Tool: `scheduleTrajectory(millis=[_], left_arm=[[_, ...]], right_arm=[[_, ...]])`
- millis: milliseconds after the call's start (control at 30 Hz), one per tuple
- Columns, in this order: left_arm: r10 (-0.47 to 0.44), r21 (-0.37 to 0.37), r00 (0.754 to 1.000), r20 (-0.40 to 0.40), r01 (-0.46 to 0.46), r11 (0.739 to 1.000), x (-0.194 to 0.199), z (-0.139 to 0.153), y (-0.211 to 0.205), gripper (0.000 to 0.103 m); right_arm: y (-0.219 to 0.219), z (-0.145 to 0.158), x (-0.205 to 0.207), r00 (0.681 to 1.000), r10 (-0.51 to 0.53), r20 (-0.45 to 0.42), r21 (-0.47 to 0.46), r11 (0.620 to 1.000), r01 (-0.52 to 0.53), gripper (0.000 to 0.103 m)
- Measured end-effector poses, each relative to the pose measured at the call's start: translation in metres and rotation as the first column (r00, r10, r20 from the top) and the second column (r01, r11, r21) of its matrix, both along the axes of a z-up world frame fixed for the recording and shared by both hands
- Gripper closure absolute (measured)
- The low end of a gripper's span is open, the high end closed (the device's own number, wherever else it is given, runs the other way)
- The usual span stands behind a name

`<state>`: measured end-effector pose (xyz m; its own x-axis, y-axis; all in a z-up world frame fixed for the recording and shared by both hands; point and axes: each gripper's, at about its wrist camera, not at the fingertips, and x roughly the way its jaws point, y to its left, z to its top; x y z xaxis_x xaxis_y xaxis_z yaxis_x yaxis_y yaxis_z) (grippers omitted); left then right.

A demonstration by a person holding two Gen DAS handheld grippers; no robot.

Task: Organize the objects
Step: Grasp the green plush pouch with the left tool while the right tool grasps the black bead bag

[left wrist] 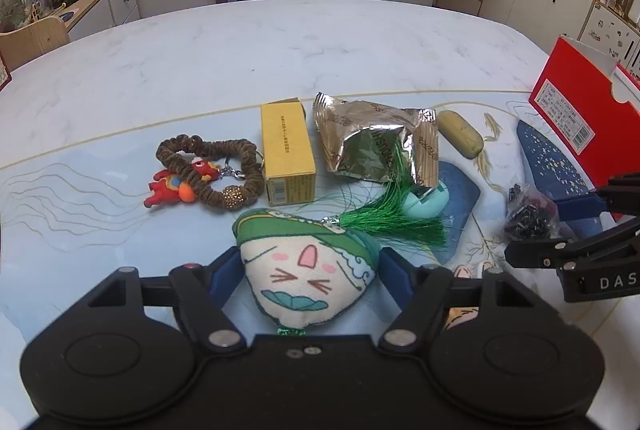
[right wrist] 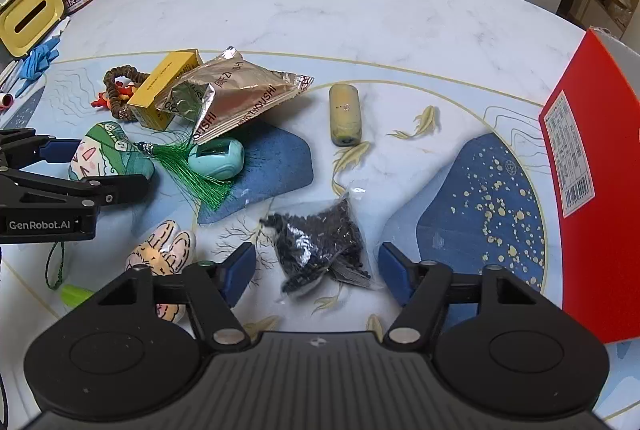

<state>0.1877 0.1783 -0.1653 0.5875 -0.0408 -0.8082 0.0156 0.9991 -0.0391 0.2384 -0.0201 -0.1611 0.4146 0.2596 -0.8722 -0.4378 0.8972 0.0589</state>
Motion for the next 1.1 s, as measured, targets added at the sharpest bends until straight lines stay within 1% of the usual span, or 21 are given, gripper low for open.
scheduleTrajectory(millis=[333, 400, 667, 1100], left_arm=[[0.009, -0.004, 1.000, -0.001, -0.009, 1.000, -0.004, 0.007, -0.001, 0.035], [0.013, -0.003, 1.000, 0.001, -0.013, 1.000, -0.006, 0.010, -0.002, 0.035], [0.010, -0.014, 1.000, 0.017, -0.010, 1.000, -0.014, 0.030, -0.010, 0.035], [-0.042, -0.038, 0.998, 0.056, 0.044, 0.998, -0.029, 0.080, -0.045, 0.035]], right_arm=[[-0.009, 0.005, -0.002, 1.000, -0.028, 0.014, 0.017, 0.999, 0.028, 0.063], [-0.010, 0.007, -0.003, 0.999, -0.029, 0.018, 0.021, 0.999, 0.029, 0.066], [-0.022, 0.024, -0.013, 0.998, -0.050, 0.038, 0.066, 0.997, 0.047, 0.069], [-0.069, 0.080, -0.036, 0.993, -0.072, 0.095, 0.177, 0.983, 0.055, 0.069]])
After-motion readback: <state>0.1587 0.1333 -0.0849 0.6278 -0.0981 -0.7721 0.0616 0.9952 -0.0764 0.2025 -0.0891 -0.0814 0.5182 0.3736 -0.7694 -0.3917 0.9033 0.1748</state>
